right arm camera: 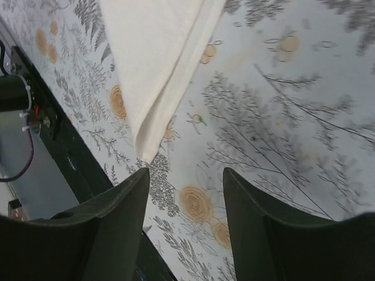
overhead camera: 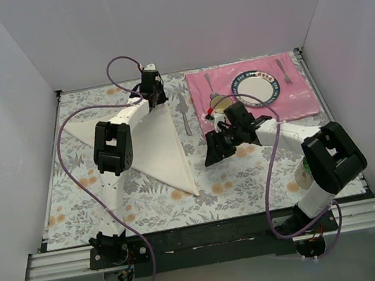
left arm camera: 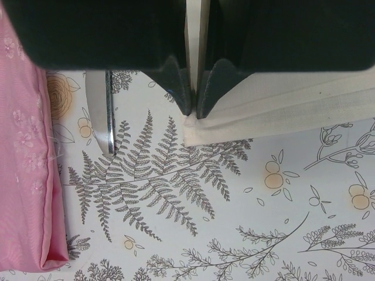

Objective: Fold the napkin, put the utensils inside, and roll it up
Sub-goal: Fold the napkin

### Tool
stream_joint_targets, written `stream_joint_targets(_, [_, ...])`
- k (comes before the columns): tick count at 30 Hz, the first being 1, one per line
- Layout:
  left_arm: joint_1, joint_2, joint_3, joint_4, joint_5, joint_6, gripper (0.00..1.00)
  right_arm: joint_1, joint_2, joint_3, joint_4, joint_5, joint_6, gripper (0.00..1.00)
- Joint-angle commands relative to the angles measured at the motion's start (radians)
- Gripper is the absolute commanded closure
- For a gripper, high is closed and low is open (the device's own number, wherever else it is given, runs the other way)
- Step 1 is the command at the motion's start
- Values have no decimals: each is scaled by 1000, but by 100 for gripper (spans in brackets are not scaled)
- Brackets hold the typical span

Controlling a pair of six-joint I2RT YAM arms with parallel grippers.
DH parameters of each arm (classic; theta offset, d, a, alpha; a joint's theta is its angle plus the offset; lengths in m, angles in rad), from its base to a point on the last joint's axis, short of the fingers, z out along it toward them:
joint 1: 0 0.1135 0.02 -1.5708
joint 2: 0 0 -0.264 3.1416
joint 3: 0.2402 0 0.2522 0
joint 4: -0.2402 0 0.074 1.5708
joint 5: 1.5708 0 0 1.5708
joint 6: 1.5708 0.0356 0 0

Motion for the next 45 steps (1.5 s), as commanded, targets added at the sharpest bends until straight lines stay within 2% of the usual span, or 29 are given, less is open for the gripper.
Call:
stream_joint_targets(1, [7, -68, 27, 23, -29, 1, 100, 143, 61, 10, 99, -96, -49, 38])
stream_joint_targets(4, [9, -71, 27, 18, -35, 0, 100, 213, 87, 7, 140, -91, -68, 35])
stream_joint_targets(12, [10, -74, 18, 18, -29, 0, 100, 272, 142, -36, 240, -132, -63, 37])
stream_joint_targets(31, [13, -79, 5, 32, -23, -2, 100, 274, 247, -71, 367, -189, 11, 38])
stream_joint_targets(45, [16, -31, 53, 43, -3, -11, 100, 277, 224, -136, 398, -174, 48, 39])
